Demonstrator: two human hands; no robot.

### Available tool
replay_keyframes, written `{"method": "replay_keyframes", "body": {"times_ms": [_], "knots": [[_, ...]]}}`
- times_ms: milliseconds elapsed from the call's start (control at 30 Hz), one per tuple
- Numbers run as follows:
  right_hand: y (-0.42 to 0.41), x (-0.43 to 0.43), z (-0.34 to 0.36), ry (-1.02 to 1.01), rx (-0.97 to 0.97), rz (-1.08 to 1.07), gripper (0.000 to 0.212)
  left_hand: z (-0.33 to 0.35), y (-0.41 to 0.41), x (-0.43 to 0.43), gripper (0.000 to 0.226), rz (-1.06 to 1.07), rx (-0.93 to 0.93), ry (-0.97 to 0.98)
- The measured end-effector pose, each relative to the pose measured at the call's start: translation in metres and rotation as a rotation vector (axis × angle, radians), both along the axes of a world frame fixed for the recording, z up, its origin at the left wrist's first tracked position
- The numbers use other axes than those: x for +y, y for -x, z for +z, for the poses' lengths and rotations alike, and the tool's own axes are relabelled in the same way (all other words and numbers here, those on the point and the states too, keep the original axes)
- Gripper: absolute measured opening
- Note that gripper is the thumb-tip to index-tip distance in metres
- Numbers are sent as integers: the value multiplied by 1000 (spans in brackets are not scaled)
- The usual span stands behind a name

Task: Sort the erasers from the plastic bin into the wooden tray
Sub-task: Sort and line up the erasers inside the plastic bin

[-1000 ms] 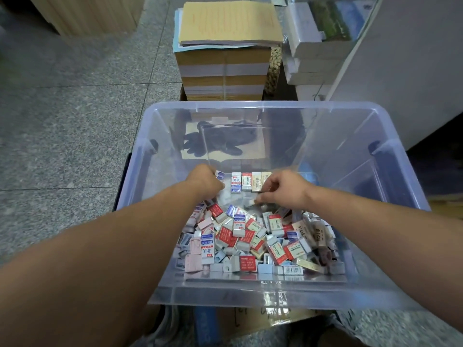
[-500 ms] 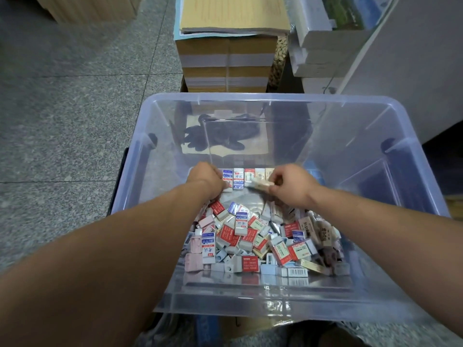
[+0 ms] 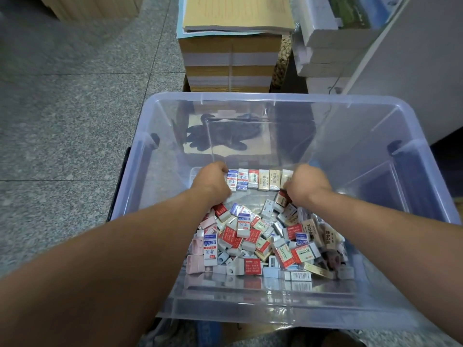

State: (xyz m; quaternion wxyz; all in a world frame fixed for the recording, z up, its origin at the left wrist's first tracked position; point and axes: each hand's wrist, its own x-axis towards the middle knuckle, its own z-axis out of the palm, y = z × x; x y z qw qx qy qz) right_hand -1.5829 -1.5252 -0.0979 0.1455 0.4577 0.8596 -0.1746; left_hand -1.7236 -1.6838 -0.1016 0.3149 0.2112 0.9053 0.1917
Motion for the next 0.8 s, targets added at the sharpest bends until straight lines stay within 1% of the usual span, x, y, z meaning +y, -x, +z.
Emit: {"method": "replay_keyframes", "body": {"times_ms": [200,233,300,400,433,533,567,633,700,800], "knots": [[0,3,-2,-11,15,87,17,-3,0,-1,48,-65,110,0],[0,3,-2,-34,11,103,17,-3,-1,-1,45,-77,128,0],[1,4,2,-58,21,119,17,0,-2,-1,32,-108,177,8],[1,4,18,39,18,148,23,7,-7,-2,25,-167,210,74],[1,3,25,91,-17,197,23,10,-9,-2,21,-197,189,98],[-4,-6,37,187,-145,332,20,17,-12,-2,6,-288,40,124],[-7,-10,38,199,-164,347,21,18,-12,-3,8,-311,1,133],[-12,-15,36,145,-156,370,23,19,-14,-5,15,-356,-44,166],[-14,-18,31,68,-121,384,24,20,-18,-8,12,-400,-49,208],[-15,-20,25,16,-84,387,27,20,-20,-10,14,-407,-40,231]]}}
